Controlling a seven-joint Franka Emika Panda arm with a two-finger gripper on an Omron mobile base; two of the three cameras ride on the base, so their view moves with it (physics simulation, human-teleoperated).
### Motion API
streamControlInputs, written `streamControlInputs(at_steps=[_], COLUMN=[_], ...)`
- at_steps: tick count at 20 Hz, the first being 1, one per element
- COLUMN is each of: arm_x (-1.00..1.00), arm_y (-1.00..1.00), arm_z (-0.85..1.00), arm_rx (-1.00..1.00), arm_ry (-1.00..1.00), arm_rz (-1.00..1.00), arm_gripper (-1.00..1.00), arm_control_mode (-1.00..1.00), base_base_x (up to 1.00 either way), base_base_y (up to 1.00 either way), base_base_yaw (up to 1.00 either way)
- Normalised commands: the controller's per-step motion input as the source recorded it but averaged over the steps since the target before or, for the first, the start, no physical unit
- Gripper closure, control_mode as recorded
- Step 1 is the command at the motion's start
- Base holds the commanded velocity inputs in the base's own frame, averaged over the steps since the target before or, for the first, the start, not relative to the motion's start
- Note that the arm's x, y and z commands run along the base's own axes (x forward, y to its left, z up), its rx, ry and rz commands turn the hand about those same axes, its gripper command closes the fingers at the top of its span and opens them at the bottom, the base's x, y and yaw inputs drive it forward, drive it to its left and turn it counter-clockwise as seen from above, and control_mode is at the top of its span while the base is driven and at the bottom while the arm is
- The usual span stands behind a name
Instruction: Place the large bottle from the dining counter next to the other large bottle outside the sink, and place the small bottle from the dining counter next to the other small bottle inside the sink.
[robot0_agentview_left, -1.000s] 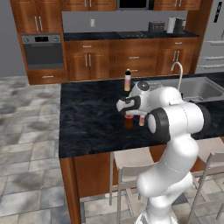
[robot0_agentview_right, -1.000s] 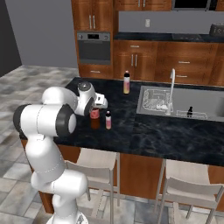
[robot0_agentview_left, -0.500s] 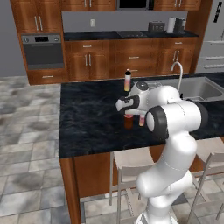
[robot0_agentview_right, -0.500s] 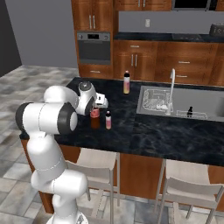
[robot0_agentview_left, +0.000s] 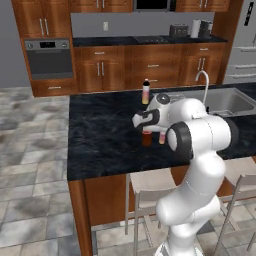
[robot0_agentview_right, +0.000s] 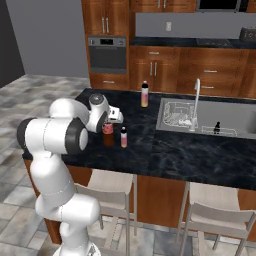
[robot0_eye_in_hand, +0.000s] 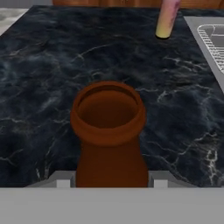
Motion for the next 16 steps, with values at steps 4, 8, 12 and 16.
streamControlInputs(at_steps=[4, 8, 12, 16], arm_x=[-0.3, -0.33, -0.15, 0.0], arm_y=[0.0, 0.0, 0.0, -0.03], arm_z=[0.11, 0.21, 0.12, 0.02], arm_rx=[0.0, 0.0, 0.0, 0.02], arm_ry=[-0.08, -0.1, -0.08, -0.01], arm_rz=[0.0, 0.0, 0.0, 0.0], arm_gripper=[1.0, 1.0, 1.0, 1.0], arm_control_mode=[-1.0, -1.0, -1.0, -1.0], base_base_x=[0.0, 0.0, 0.0, 0.0], base_base_y=[0.0, 0.0, 0.0, 0.0], base_base_yaw=[0.0, 0.0, 0.0, 0.0])
